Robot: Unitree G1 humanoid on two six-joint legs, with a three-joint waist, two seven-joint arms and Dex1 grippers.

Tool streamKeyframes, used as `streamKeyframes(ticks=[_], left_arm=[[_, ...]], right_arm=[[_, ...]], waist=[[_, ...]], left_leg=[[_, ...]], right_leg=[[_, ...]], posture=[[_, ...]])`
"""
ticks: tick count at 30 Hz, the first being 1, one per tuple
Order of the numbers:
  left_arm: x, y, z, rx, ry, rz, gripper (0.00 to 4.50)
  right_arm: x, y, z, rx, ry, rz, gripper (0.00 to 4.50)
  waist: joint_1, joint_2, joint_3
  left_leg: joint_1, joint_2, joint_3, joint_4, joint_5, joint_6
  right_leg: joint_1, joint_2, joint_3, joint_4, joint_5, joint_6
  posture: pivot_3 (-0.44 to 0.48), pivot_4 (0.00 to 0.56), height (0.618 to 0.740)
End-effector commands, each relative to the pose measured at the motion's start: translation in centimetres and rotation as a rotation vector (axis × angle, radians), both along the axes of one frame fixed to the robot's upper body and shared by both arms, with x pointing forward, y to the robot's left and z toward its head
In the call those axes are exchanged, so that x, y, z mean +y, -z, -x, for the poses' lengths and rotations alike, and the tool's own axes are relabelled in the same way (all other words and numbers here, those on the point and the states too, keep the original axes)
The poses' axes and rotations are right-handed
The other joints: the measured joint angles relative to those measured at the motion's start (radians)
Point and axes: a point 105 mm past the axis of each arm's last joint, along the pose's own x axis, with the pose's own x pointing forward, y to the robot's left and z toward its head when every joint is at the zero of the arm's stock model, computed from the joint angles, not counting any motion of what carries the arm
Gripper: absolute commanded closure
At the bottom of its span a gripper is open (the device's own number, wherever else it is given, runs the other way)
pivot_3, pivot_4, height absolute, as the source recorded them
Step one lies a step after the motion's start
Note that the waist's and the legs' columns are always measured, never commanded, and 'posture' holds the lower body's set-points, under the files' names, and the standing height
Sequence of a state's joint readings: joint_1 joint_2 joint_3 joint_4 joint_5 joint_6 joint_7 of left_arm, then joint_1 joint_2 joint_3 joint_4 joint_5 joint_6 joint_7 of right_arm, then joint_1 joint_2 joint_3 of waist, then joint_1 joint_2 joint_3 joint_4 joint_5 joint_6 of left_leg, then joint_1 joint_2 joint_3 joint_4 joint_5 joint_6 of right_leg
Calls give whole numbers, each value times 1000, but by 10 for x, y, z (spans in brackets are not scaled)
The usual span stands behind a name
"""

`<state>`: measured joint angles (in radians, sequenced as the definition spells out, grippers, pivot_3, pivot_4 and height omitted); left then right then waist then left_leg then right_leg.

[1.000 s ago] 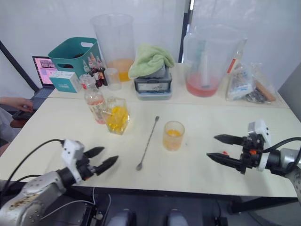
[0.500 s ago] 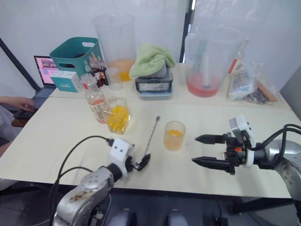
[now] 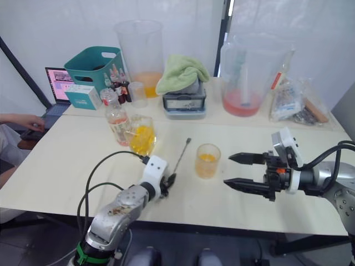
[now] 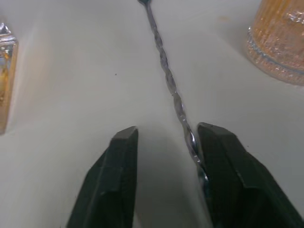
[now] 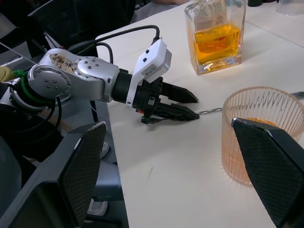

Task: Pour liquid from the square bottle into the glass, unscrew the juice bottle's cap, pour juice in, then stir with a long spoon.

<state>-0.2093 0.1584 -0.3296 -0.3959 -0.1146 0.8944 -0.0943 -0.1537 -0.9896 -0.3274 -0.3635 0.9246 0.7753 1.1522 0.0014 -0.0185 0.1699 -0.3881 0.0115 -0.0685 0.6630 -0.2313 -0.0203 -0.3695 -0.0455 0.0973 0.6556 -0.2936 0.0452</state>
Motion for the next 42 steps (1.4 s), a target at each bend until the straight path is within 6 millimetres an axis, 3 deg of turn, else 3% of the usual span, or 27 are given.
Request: streamKeyframes(ticks=[1, 3, 14, 18, 21, 24, 29, 34, 42], left_arm=[[2, 27, 13, 127, 27, -25, 3856], [3, 26, 14, 128, 33, -25, 4480], [39, -3, 10, 38, 138, -6, 4480], [77, -40, 12, -107, 268, -12, 4480], [109, -46, 19, -134, 344, -66, 4480], [117, -49, 22, -148, 389, -72, 4480], [149, -55, 48, -86, 638, -107, 4480], [155, -43, 56, -36, 781, -165, 4480], [128, -27, 41, -94, 866, -214, 4480]], right_arm=[[3, -10, 2, -50, -14, -2, 0], [3, -10, 2, -52, -12, -5, 0], [6, -5, -7, -74, 18, -10, 0], [5, -1, -9, -74, 30, -3, 0], [6, 1, -10, -79, 32, -2, 0], [7, 0, -11, -81, 31, -3, 0], [7, 4, -13, -86, 36, -1, 0], [8, 5, -14, -90, 37, 1, 0], [8, 5, -12, -89, 48, 5, 0]], waist=[[0, 0, 0], [0, 0, 0], [-19, 0, 0], [-24, -1, 1], [-21, 0, 2], [-13, 0, 2], [-16, -2, 3], [-16, -1, 3], [-17, -1, 3]], left_leg=[[0, 0, 0, 0, 0, 0], [0, 0, 0, 0, 0, 0], [0, 2, 0, -3, 0, 0], [-1, 3, 0, -4, 0, 0], [-2, 3, 0, -4, 0, 0], [-2, 2, 0, -4, 0, 0], [-5, 3, 0, -4, 0, 0], [-12, 3, 2, -4, 0, 0], [-13, 3, 1, -4, 0, 0]], right_leg=[[0, 0, 0, 0, 0, 0], [0, 0, 0, 0, 0, 0], [-2, 1, 0, -1, 0, 0], [-4, 3, -1, 0, 0, 0], [-6, 2, 0, 0, 0, -1], [-6, 0, 0, -2, 0, -1], [-8, 0, -1, -4, 0, -2], [-17, 0, -1, 0, 0, -2], [-18, 0, -1, 0, 0, -2]], posture=[[0, 150, 740], [0, 150, 740], [0, 150, 740], [0, 150, 740], [0, 150, 740], [0, 150, 740], [0, 150, 740], [0, 150, 740], [0, 150, 740]])
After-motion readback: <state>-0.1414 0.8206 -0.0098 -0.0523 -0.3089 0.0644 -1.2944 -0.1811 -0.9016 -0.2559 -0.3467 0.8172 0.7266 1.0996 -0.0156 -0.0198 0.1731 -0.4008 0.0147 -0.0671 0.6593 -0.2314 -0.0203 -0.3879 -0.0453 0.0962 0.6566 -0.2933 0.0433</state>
